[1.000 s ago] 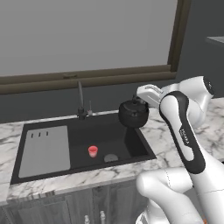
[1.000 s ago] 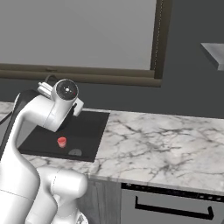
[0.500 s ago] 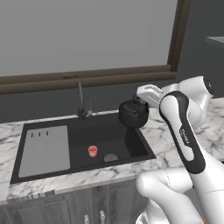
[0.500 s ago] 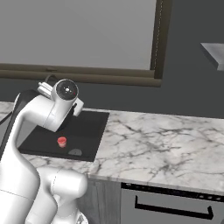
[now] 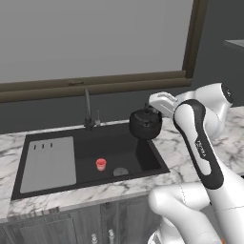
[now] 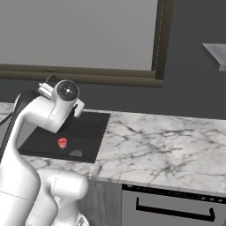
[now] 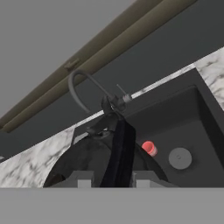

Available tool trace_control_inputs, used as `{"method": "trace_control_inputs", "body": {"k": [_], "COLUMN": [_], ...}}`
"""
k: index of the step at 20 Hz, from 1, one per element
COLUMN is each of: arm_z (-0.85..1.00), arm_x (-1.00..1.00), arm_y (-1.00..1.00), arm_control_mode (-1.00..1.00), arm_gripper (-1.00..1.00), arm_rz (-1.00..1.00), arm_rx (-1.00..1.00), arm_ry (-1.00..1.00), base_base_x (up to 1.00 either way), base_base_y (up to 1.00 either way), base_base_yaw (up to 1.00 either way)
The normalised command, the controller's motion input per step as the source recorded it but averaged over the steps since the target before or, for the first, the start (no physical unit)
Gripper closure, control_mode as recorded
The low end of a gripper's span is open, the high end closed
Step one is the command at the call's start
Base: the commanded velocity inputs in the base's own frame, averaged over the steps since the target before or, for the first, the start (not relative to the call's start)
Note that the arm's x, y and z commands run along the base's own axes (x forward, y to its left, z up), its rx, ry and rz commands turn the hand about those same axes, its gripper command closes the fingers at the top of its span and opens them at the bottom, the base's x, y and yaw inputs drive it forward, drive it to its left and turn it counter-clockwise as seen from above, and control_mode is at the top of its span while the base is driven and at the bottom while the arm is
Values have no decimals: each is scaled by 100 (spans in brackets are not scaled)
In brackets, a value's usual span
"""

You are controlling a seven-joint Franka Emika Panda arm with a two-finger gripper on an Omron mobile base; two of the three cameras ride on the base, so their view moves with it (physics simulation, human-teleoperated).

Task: Open the cabinet, pick the kettle from the cabinet, and place it in the sink.

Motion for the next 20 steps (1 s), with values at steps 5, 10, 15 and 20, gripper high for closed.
{"method": "trace_control_inputs", "body": {"k": [5, 10, 15, 20], "arm_z": [0, 0, 0, -1], "arm_x": [0, 0, -1, -1], "arm_y": [0, 0, 0, -1], "arm_control_mode": [-100, -100, -100, -100], "arm_gripper": [100, 100, 100, 100], "arm_rz": [0, 0, 0, 0], "arm_rx": [0, 0, 0, 0], "arm_ry": [0, 0, 0, 0], "base_base_x": [0, 0, 0, 0], "base_base_y": [0, 0, 0, 0], "base_base_yaw": [0, 0, 0, 0]}}
